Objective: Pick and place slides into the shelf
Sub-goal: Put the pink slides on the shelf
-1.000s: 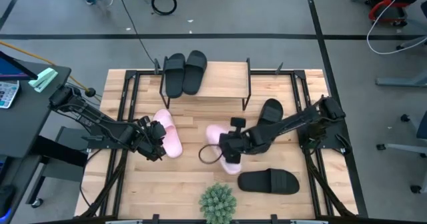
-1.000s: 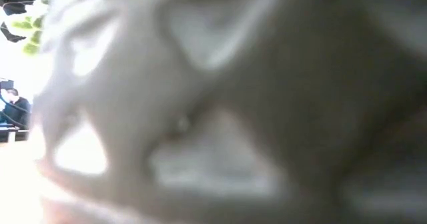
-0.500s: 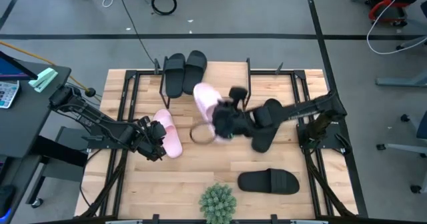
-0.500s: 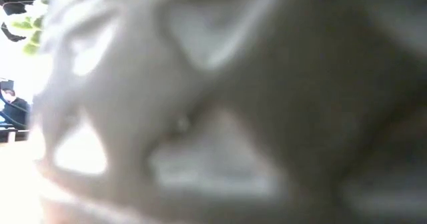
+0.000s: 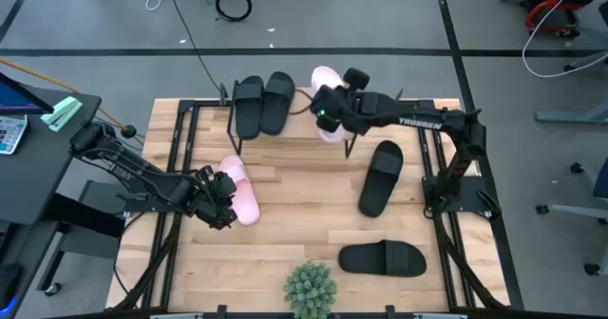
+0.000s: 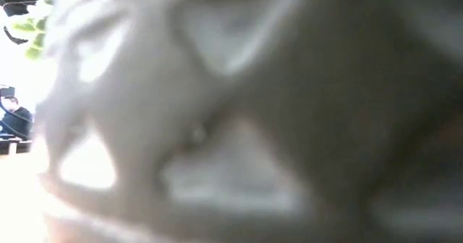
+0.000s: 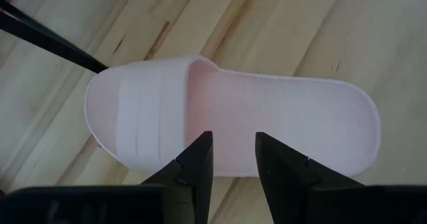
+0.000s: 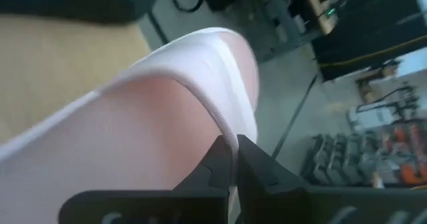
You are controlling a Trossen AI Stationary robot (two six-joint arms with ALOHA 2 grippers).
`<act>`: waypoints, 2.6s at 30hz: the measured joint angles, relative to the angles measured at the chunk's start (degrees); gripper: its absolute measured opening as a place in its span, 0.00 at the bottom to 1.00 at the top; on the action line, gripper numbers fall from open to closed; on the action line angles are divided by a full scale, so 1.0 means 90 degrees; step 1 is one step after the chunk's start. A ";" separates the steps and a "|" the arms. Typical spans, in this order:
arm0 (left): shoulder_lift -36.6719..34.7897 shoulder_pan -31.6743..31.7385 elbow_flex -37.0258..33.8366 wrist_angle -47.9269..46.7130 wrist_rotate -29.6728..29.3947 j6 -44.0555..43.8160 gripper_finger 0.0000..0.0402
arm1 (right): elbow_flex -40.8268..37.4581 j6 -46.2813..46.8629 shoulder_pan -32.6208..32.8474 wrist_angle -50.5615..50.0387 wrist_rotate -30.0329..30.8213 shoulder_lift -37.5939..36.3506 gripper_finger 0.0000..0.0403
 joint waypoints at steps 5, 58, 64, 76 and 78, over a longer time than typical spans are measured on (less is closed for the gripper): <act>0.0000 -0.0005 0.0000 -0.0011 0.0002 -0.0106 0.30 | -0.0344 0.0010 -0.0274 0.0009 -0.0246 0.0008 0.02; 0.0000 -0.0005 0.0000 0.0054 0.0007 -0.0526 0.29 | -0.0541 -0.0622 0.2298 0.1385 -0.3553 0.0005 0.35; 0.0000 0.0031 0.0000 0.0047 0.0019 -0.0372 0.28 | -0.0624 -0.0641 0.2599 0.1963 -0.3776 0.0010 0.35; 0.0790 0.0567 -0.0493 0.0231 -0.0024 0.0241 0.41 | -0.0624 -0.0656 0.2663 0.1932 -0.3632 0.0010 0.34; 0.0938 0.0712 -0.0488 0.0252 -0.0209 0.0245 0.42 | -0.0624 -0.0656 0.2640 0.1928 -0.3630 0.0010 0.34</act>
